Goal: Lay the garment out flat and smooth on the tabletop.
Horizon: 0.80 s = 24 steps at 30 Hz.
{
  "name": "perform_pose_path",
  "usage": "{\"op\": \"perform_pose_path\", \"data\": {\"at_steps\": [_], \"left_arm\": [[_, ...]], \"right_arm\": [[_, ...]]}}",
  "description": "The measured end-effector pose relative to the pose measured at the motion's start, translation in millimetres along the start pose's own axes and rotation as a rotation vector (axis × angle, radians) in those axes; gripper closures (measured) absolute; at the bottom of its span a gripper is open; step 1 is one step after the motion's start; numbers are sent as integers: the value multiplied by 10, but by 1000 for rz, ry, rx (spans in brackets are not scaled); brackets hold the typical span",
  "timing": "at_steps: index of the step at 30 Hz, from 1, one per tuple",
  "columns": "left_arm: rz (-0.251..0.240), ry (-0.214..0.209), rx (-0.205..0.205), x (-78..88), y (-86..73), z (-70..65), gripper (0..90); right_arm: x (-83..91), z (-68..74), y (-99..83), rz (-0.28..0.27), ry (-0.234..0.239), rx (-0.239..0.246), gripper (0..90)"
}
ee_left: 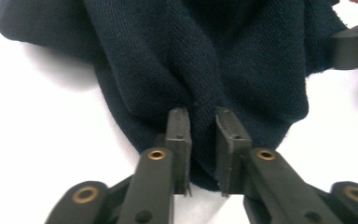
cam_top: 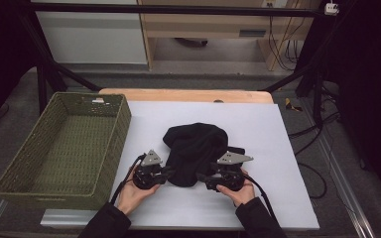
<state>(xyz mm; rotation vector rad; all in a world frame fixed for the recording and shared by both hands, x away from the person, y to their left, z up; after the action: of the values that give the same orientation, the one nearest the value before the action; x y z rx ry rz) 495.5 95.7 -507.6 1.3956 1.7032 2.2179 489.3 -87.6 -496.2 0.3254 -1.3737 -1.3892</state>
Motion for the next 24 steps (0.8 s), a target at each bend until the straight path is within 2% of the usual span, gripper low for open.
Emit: {"op": "perform_pose_path", "data": {"at_steps": [2,3,4,6,8,10,12,13,16,21,24], "left_arm": [[2,-4,1,6,0,2,807],[3,-6,2,10,0,4,814],[2,-8,4,19,3,10,814],[0,-12,6,44,12,21,818],[-8,-13,10,85,35,53,821],[-29,-13,18,147,73,98,823],[-56,-9,30,222,121,150,824],[-70,-5,35,261,145,177,824],[-110,19,58,405,212,277,824],[-127,41,74,479,216,347,824],[-120,43,70,486,195,339,824]], "right_arm": [[-16,5,8,-2,6,-5,440],[-9,4,26,-5,-1,-3,564],[-9,4,26,-5,-1,-3,564],[15,-8,45,-19,-11,-15,672],[47,-12,56,-23,3,-50,786],[96,-9,79,-33,19,-70,849],[214,-5,137,-55,30,-77,862],[214,-5,137,-55,30,-77,862],[450,-2,250,-94,25,-72,865],[716,-4,352,-135,29,-75,866],[782,-5,366,-139,31,-76,866]]}}
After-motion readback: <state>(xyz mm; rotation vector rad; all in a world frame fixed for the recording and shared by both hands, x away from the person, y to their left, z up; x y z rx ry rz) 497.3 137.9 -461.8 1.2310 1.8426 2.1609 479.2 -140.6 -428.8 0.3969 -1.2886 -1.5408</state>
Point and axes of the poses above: each handheld gripper's, and its own axes: x roughly backward along the jaws, y roughly out of its top, z roughly to its left, the point moved 7 cm from there along -x, roughly forward along the jaws, and after that the axes turned 12 degrees about y, right-handed, at the moved point
